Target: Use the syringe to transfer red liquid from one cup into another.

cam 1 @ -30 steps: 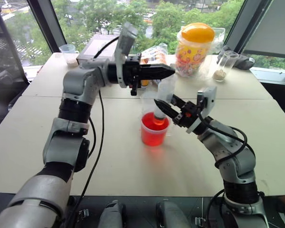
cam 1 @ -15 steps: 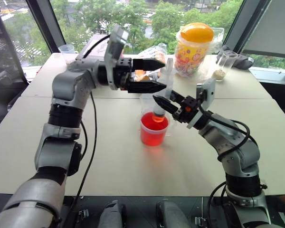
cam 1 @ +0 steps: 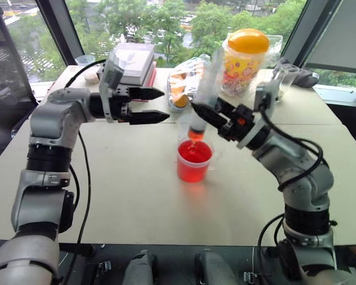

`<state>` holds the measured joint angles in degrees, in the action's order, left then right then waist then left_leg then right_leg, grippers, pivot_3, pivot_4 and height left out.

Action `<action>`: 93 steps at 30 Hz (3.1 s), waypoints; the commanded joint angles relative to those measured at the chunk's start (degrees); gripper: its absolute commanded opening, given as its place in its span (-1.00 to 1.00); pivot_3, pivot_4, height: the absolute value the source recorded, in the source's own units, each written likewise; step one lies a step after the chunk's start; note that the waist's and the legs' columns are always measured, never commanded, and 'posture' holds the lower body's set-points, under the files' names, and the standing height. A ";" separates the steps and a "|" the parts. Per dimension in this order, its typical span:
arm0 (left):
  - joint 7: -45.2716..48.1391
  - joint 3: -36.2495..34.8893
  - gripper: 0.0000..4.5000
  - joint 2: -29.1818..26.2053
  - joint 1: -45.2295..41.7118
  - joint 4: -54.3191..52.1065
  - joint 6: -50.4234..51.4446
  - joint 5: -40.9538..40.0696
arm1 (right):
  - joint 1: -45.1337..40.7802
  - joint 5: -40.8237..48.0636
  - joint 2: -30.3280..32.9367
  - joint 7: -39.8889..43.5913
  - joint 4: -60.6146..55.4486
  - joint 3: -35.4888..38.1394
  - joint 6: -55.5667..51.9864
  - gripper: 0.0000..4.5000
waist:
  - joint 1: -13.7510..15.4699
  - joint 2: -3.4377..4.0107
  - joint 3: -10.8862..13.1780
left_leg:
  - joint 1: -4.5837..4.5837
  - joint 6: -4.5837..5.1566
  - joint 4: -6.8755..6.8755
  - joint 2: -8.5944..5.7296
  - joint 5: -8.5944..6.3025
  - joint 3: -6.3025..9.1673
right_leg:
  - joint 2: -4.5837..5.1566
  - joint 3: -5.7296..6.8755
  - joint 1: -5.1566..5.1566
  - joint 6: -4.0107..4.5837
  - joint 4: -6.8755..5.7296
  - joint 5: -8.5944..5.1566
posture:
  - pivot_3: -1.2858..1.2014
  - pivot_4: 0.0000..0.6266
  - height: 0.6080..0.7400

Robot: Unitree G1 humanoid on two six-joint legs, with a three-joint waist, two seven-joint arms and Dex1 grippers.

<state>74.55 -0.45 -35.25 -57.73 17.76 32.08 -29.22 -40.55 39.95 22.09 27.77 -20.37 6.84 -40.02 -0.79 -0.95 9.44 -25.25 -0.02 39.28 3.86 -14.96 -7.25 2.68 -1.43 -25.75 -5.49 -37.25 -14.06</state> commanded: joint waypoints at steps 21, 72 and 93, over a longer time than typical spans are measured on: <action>-8.77 -3.43 0.99 7.98 -12.51 9.63 -4.94 -0.12 | -16.73 -18.16 -6.60 14.92 51.62 -3.04 30.98 -0.38 | -0.05 0.02 0.01 | -0.08 -0.26 -0.07 0.00 0.15 -0.09 | 0.01 0.00 -0.08 -0.02 0.07 0.00 | 0.03 -0.52 1.00; -1.71 -0.04 -0.98 17.83 -23.97 39.84 -18.27 17.18 | -20.53 -19.07 -6.16 16.15 46.30 -1.47 27.29 -0.38 | -1.76 0.02 0.02 | -0.06 -0.22 -0.13 0.01 0.13 -0.06 | -0.02 -0.01 -0.13 -0.04 0.01 -0.01 | 0.03 -0.52 1.00; -1.98 0.84 -0.98 16.59 -16.94 32.68 -15.08 16.92 | -24.75 -19.04 -5.79 16.22 47.35 -0.80 26.14 -0.38 | -1.73 0.03 0.02 | -0.07 -0.24 -0.13 0.01 0.14 -0.06 | -0.01 -0.01 -0.13 -0.05 0.00 0.00 | 0.03 -0.52 1.00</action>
<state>70.70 -2.87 -19.45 -76.99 49.28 14.69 -14.18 -58.95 18.64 14.91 45.39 31.23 1.80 -16.25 -2.52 -0.92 9.46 -25.32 -0.26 39.15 3.86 -14.81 -7.31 2.66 -1.43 -25.88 -5.54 -37.25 -14.07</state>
